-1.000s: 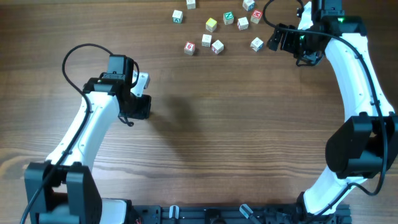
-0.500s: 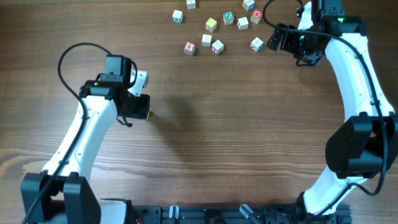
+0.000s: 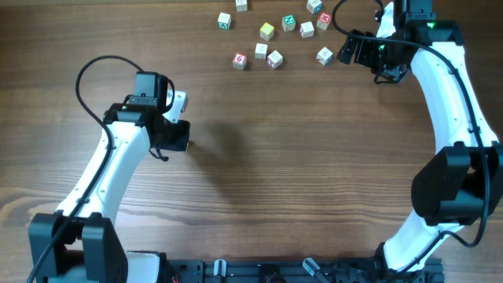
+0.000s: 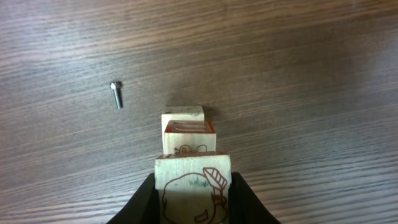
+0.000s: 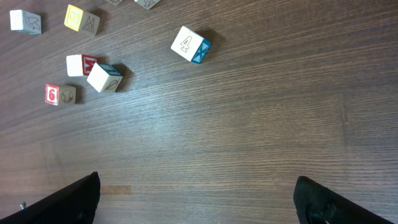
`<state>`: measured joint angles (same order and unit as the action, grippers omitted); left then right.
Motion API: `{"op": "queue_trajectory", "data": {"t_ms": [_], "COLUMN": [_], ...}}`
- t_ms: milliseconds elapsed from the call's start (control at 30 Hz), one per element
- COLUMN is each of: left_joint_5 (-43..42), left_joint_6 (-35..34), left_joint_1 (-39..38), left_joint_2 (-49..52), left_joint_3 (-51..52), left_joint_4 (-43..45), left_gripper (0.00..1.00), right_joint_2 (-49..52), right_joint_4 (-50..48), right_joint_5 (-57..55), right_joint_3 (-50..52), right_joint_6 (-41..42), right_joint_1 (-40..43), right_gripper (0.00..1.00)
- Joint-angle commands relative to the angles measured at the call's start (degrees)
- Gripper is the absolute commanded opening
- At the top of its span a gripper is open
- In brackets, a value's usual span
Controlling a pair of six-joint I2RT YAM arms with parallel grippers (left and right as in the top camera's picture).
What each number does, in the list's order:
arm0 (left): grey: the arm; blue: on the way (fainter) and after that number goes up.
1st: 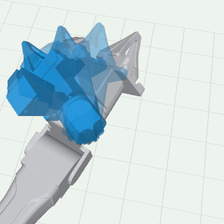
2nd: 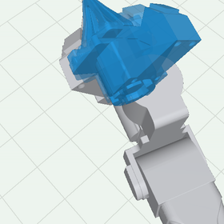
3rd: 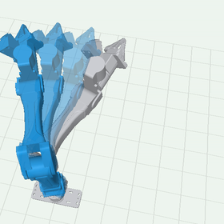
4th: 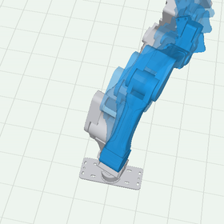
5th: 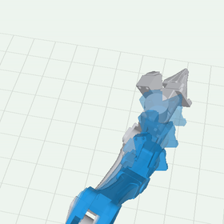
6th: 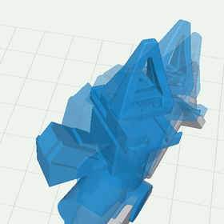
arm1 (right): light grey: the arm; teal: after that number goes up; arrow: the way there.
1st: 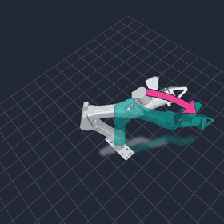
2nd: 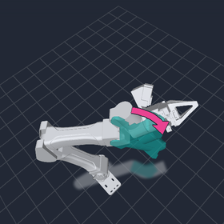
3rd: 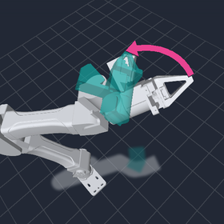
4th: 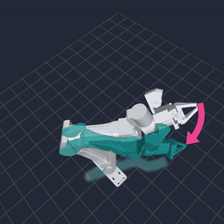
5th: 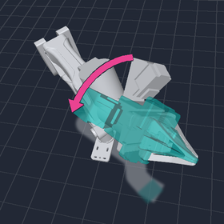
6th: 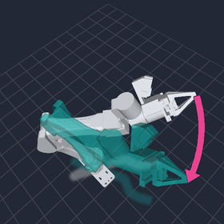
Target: Form a tower
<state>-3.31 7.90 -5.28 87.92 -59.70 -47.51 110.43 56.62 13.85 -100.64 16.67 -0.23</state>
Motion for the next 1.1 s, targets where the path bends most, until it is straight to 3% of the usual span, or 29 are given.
{"op": "queue_trajectory", "data": {"t_ms": [0, 133, 667, 833, 900, 1000, 1067], "left_joint_5": [0.35, 0.35, 0.35, 0.35, 0.35, 0.35, 0.35], "left_joint_6": [0.68, 0.68, 0.68, 0.68, 0.68, 0.70, 0.70], "left_joint_1": [0.31, 0.31, 0.31, 0.31, 0.31, 0.31, 0.31], "left_joint_2": [0.50, 0.50, 4.26, 4.24, 4.24, 4.24, 4.24], "left_joint_3": [0.68, 0.68, 0.68, 0.68, 0.68, 0.68, 0.68], "left_joint_4": [0.22, 0.55, 1.25, 0.70, 0.61, 0.63, 0.63], "left_gripper": [0.18, 0.23, 0.22, 0.46, 0.48, 0.61, 0.61], "right_joint_2": [0.83, 0.83, 0.83, 0.83, 0.83, 0.83, 0.83], "right_joint_4": [0.07, 0.07, 0.02, 0.00, 0.00, 0.00, 0.00], "right_joint_5": [-0.98, -0.98, -0.98, -0.98, -0.98, -1.01, -0.98], "right_joint_3": [-0.11, -0.11, -0.11, -0.11, -0.11, -0.11, -0.11], "right_joint_6": [-0.11, -0.11, -0.11, -0.11, -0.11, -0.13, -0.13], "right_joint_1": [-0.22, -0.22, -0.22, -0.22, -0.22, -0.22, -0.22], "right_gripper": [1.00, 1.00, 1.00, 1.00, 1.00, 1.00, 1.00]}}
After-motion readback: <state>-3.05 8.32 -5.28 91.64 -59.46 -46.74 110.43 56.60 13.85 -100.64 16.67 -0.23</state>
